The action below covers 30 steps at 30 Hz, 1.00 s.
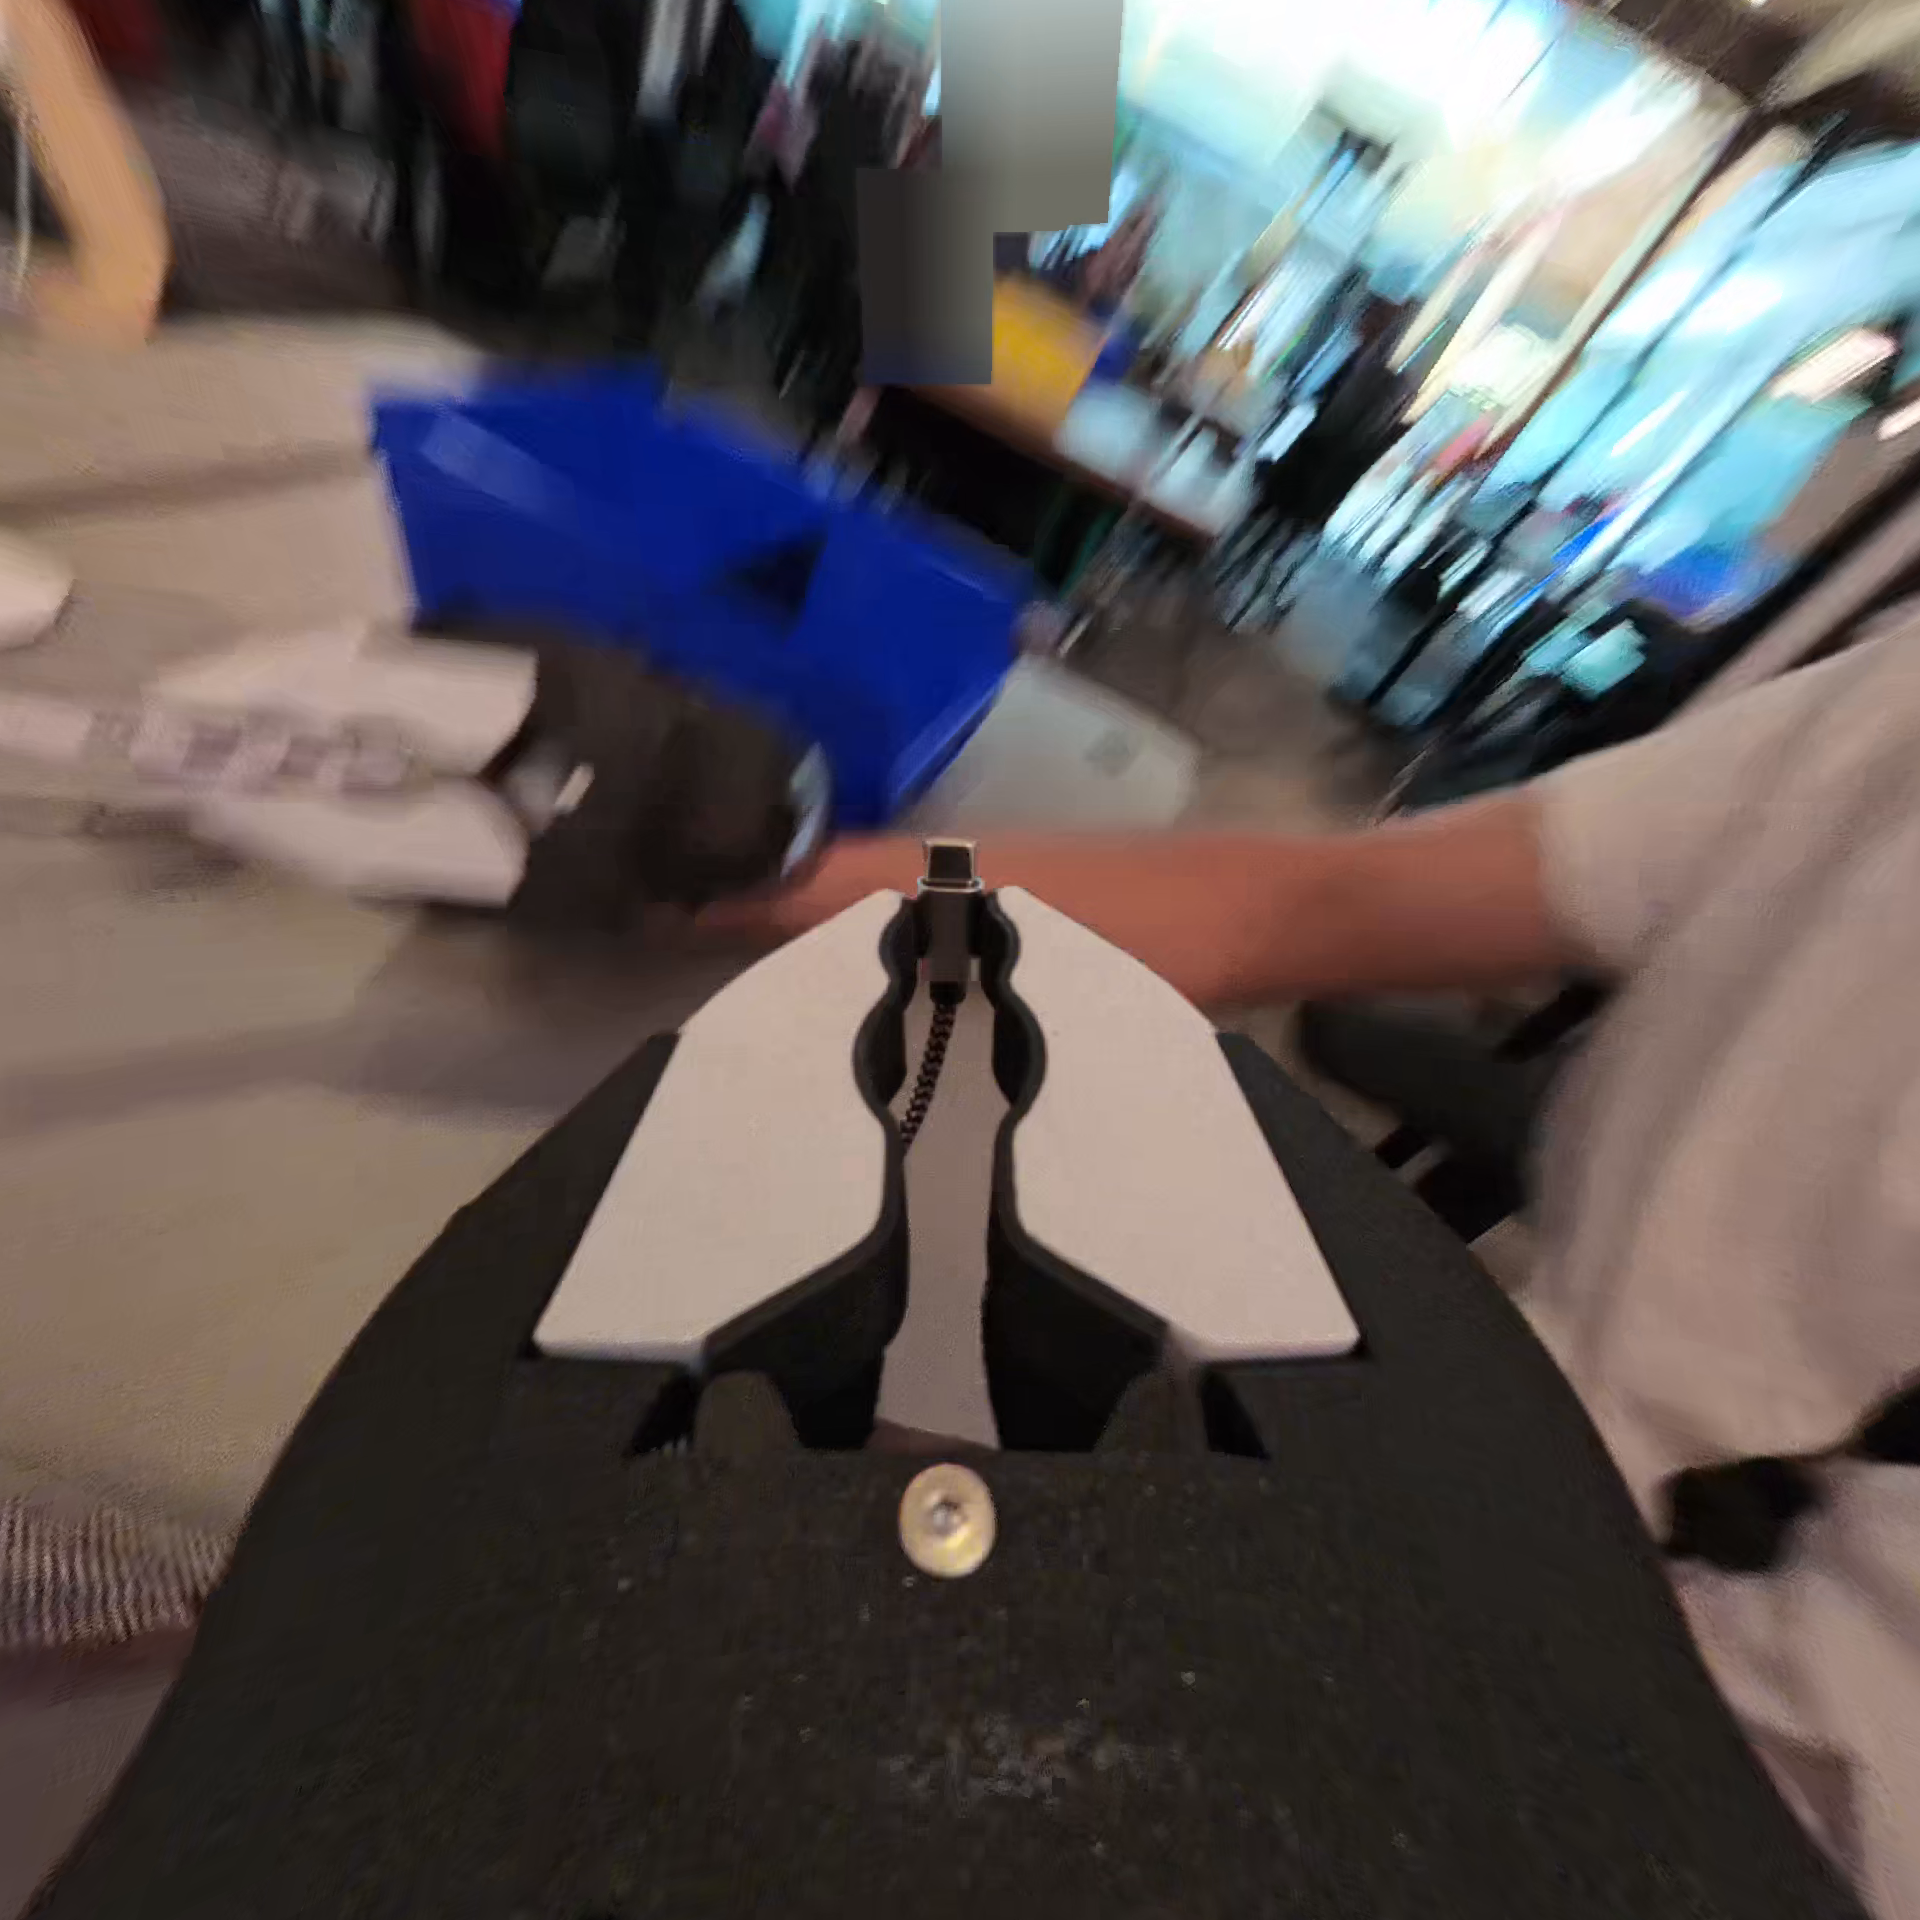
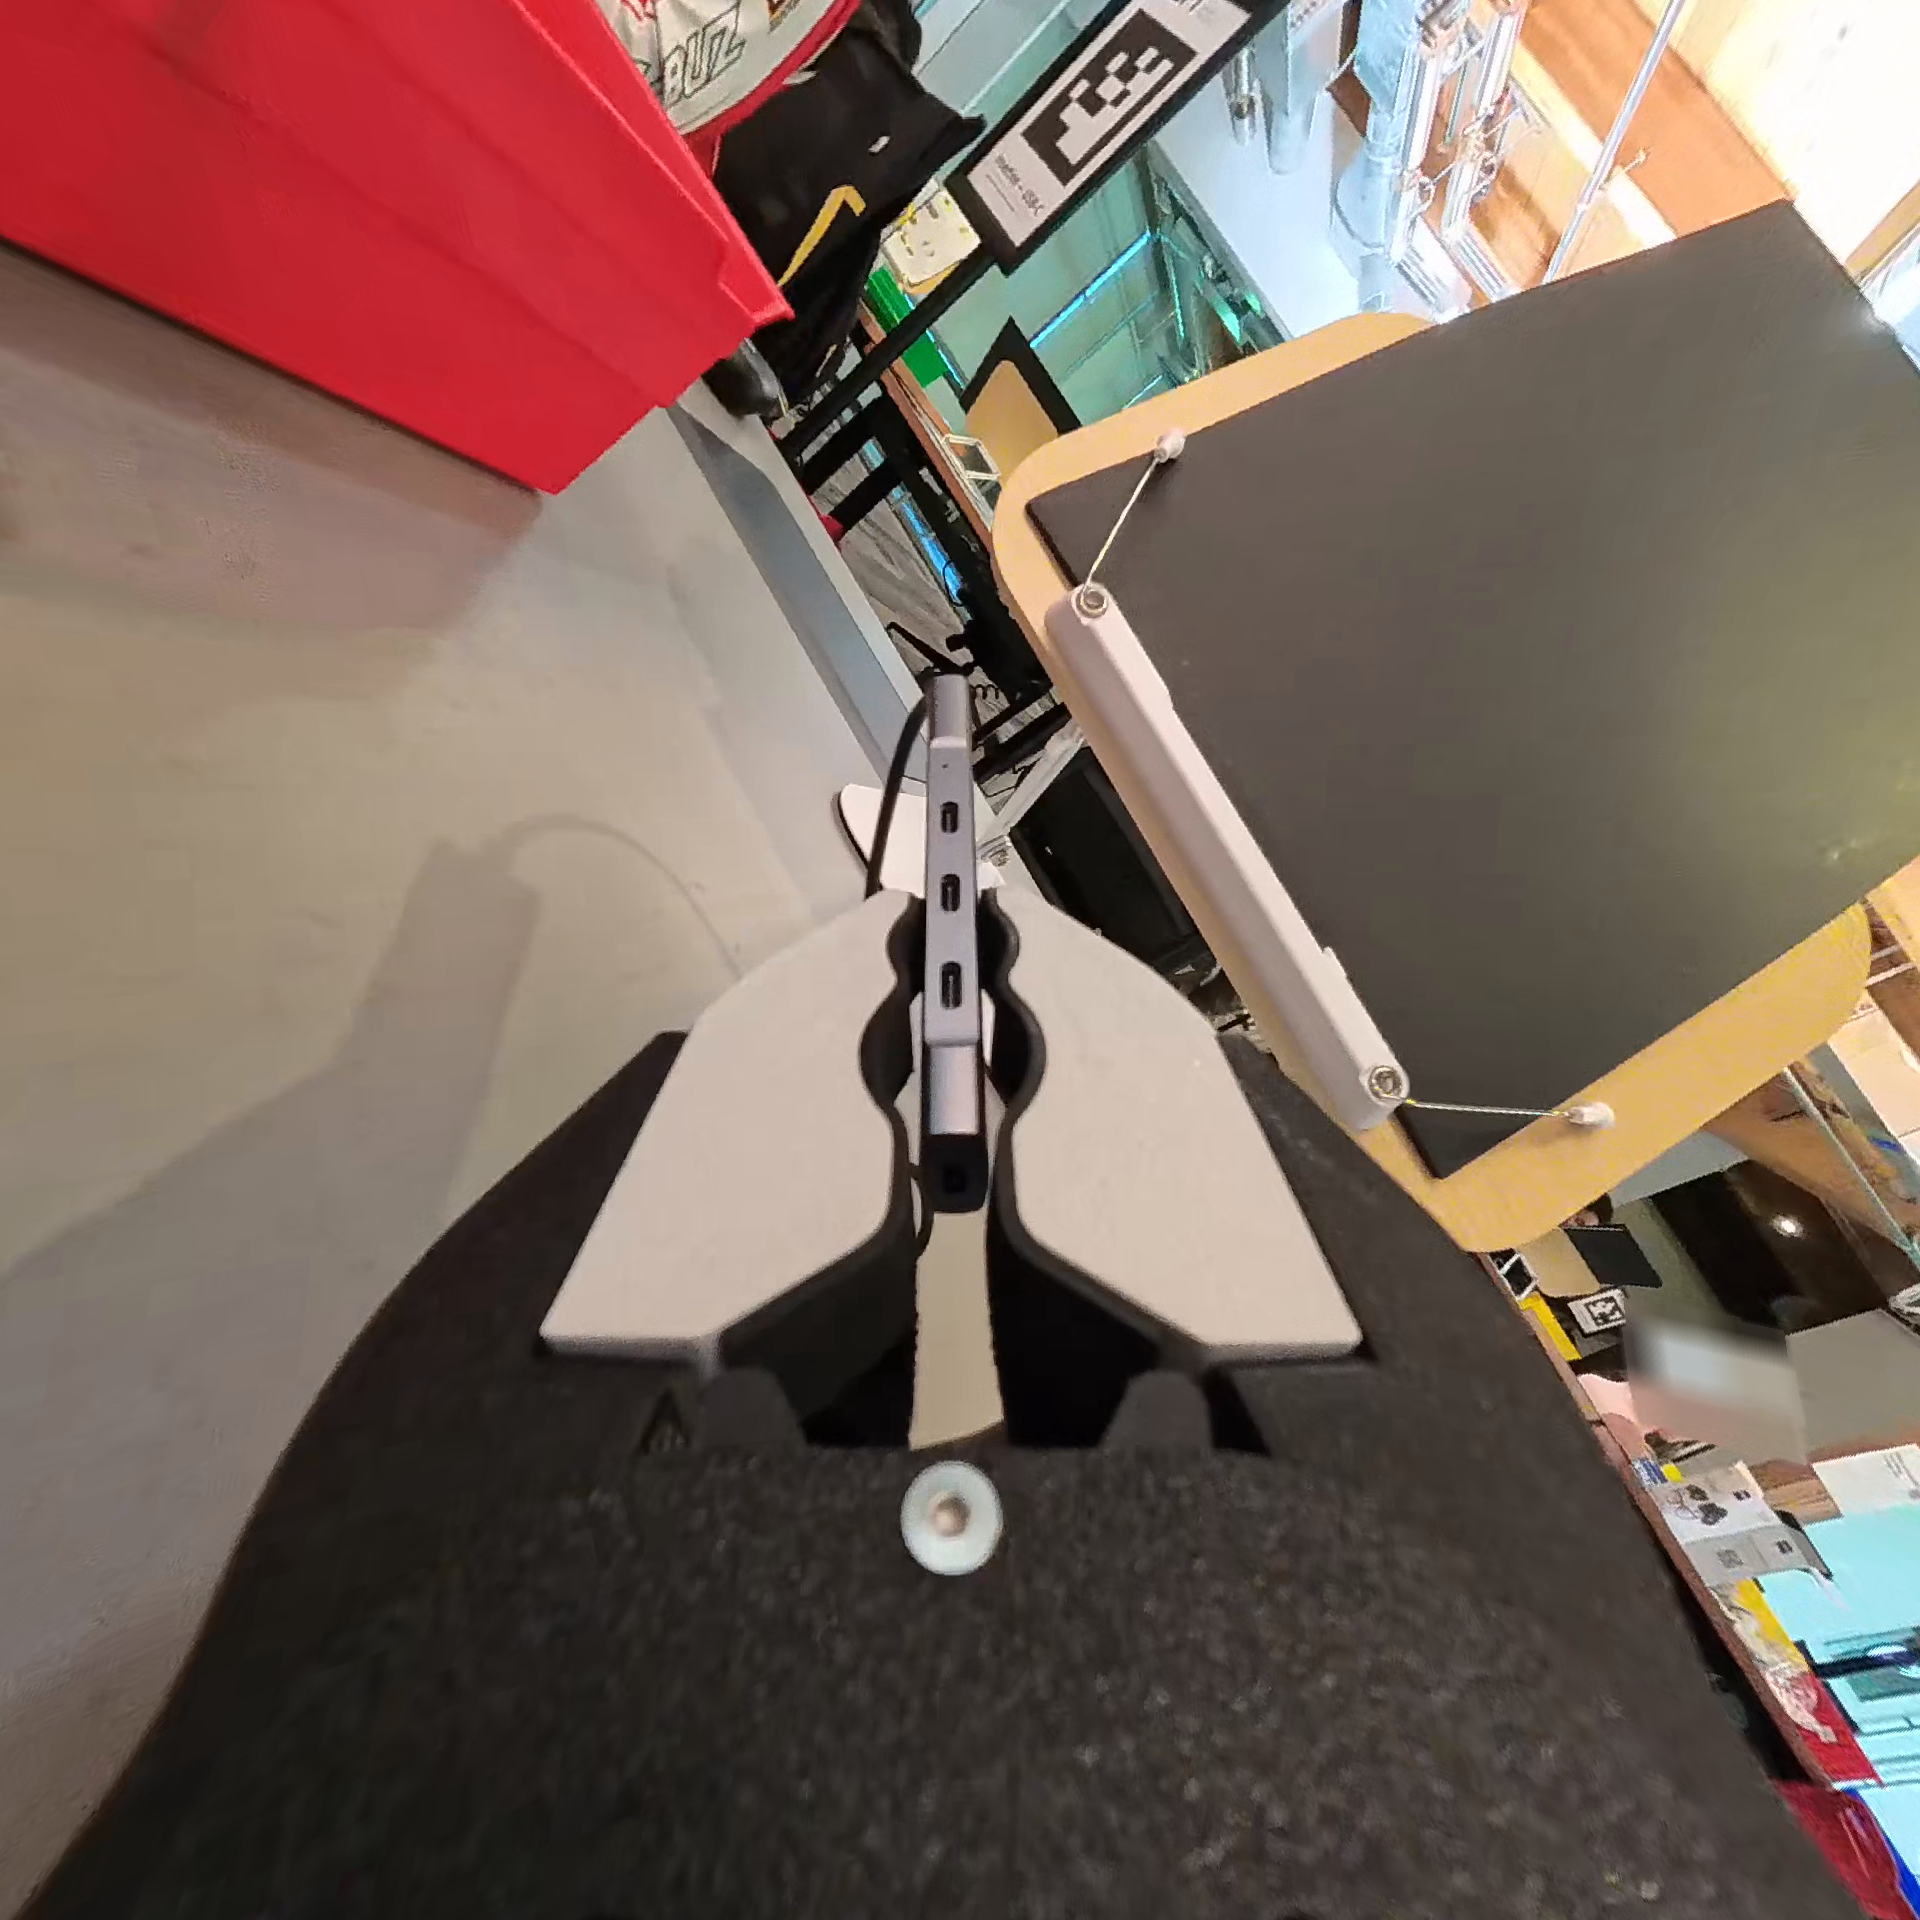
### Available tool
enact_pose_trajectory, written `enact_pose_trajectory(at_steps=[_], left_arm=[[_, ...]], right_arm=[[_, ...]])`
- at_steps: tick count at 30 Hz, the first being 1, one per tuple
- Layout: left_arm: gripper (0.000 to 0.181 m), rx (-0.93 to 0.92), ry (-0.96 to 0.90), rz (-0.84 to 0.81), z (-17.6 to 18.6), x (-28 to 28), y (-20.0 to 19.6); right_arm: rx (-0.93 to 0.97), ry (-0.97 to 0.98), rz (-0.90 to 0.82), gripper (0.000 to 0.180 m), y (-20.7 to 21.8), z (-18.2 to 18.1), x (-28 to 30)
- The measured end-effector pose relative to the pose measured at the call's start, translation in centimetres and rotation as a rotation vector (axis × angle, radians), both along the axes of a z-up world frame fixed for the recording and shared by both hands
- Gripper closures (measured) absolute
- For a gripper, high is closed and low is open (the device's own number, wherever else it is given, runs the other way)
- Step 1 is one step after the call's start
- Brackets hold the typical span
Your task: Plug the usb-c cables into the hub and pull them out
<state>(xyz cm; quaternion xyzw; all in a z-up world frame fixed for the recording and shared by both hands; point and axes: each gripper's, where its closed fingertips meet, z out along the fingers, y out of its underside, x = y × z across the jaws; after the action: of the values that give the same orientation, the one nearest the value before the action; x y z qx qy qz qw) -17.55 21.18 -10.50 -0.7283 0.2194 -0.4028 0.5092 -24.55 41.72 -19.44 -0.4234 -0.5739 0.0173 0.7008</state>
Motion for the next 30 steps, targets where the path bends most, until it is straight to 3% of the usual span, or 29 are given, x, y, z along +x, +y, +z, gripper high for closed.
enact_pose_trajectory(at_steps=[2,3,6,11,15,24,30], left_arm=[[0.171,0.101,-0.203,-0.025,5.3,-0.4,-1.7],[0.171,0.086,-0.215,-0.002,5.7,-1.1,-1.7],[0.171,-0.008,-0.161,0.059,2.5,-3.2,-1.1],[0.171,-0.177,-0.034,0.152,-5.8,-6.5,-1.6],[0.171,-0.291,0.022,0.208,-9.7,-8.6,-1.7],[0.163,-0.232,0.431,0.520,-10.9,-14.2,-2.2],[0.155,-0.238,0.400,0.647,-9.9,-15.2,-5.7]], right_arm=[[0.000,0.003,-0.003,0.171,0.0,0.1,0.1],[-0.001,0.006,-0.004,0.171,0.0,0.1,0.1],[0.000,0.009,-0.006,0.171,0.0,0.2,0.3],[0.001,0.000,-0.002,0.171,-0.1,0.1,0.3],[0.001,-0.015,0.007,0.171,-0.3,-0.2,0.1],[0.011,-0.027,0.014,0.171,-0.5,-0.3,0.1],[0.007,-0.032,0.017,0.171,-0.5,-0.5,0.0]])
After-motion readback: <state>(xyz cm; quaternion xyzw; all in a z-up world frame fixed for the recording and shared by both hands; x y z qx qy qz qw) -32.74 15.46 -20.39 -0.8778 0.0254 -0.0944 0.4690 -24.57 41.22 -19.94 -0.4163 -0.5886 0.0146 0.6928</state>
